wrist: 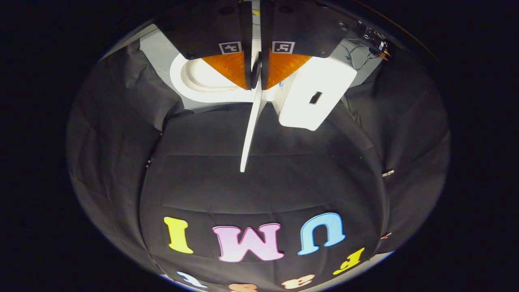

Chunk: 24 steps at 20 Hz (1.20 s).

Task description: Open the toilet lid.

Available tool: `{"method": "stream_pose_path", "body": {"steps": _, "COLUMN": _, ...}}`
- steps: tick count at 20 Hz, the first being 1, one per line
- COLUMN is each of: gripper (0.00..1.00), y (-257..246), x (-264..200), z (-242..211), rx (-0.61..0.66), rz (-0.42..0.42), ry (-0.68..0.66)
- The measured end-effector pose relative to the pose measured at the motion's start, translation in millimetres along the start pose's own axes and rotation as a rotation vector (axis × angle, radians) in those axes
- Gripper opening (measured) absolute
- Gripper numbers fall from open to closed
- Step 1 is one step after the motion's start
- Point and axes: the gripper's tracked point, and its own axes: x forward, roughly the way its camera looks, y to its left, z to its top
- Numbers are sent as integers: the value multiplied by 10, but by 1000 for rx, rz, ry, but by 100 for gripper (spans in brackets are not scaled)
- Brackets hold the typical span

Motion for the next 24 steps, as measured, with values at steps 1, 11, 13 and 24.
{"method": "stream_pose_path", "body": {"steps": 1, "gripper": 12, "y": 109, "x": -4, "z": 9, "rx": -16, "rz": 1, "ry": -3}}
{"method": "stream_pose_path", "body": {"steps": 11, "gripper": 12, "y": 1013, "x": 96, "z": -10, "rx": -203, "rz": -39, "ry": -40}}
{"method": "stream_pose_path", "body": {"steps": 13, "gripper": 13, "y": 1155, "x": 112, "z": -28, "rx": -217, "rz": -33, "ry": -47}}
{"method": "stream_pose_path", "body": {"steps": 24, "gripper": 12, "y": 1710, "x": 208, "z": -146, "rx": -338, "rz": -47, "ry": -46}}
